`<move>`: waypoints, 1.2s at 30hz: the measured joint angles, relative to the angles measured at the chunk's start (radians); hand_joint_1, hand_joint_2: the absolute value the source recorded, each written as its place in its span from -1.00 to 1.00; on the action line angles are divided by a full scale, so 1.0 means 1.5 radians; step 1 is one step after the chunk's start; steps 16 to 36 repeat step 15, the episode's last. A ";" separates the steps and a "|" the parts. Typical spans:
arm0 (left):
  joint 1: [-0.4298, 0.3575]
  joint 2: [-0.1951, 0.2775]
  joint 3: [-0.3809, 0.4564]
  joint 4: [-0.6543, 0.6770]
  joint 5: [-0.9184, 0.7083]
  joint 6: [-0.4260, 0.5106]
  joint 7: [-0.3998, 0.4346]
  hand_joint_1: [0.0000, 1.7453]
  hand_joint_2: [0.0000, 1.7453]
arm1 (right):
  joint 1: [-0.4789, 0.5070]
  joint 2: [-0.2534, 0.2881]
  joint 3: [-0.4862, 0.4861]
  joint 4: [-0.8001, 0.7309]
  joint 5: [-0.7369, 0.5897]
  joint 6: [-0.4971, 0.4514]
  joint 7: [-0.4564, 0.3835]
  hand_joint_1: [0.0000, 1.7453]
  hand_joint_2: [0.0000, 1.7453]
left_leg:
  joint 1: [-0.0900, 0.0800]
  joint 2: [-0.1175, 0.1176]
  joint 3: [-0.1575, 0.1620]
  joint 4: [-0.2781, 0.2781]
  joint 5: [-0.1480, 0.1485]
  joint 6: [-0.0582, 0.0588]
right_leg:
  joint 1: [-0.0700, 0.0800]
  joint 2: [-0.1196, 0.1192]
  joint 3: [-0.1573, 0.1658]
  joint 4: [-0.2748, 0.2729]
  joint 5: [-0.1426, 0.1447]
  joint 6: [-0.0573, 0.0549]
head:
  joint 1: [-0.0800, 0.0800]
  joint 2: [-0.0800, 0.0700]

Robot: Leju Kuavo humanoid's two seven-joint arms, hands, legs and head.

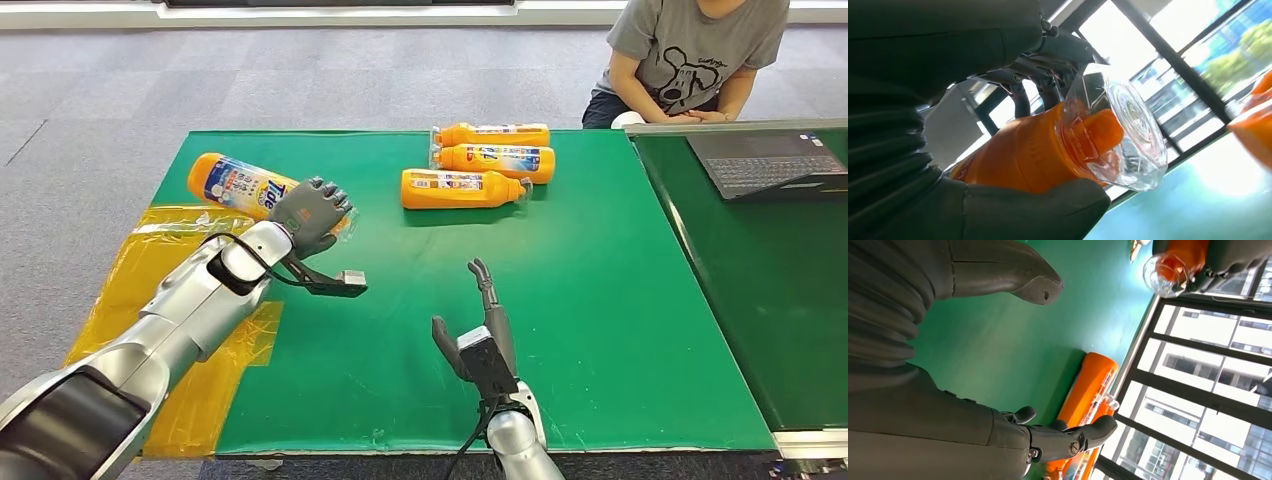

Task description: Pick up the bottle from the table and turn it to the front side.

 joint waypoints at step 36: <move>0.025 0.143 -0.003 -0.180 0.000 -0.079 0.314 1.00 1.00 | 0.036 0.000 -0.041 -0.067 0.037 0.010 0.038 -1.00 1.00 | 0.000 0.002 -0.001 0.000 0.000 0.000 | 0.000 0.002 0.000 0.002 0.001 -0.001 | 0.000 0.000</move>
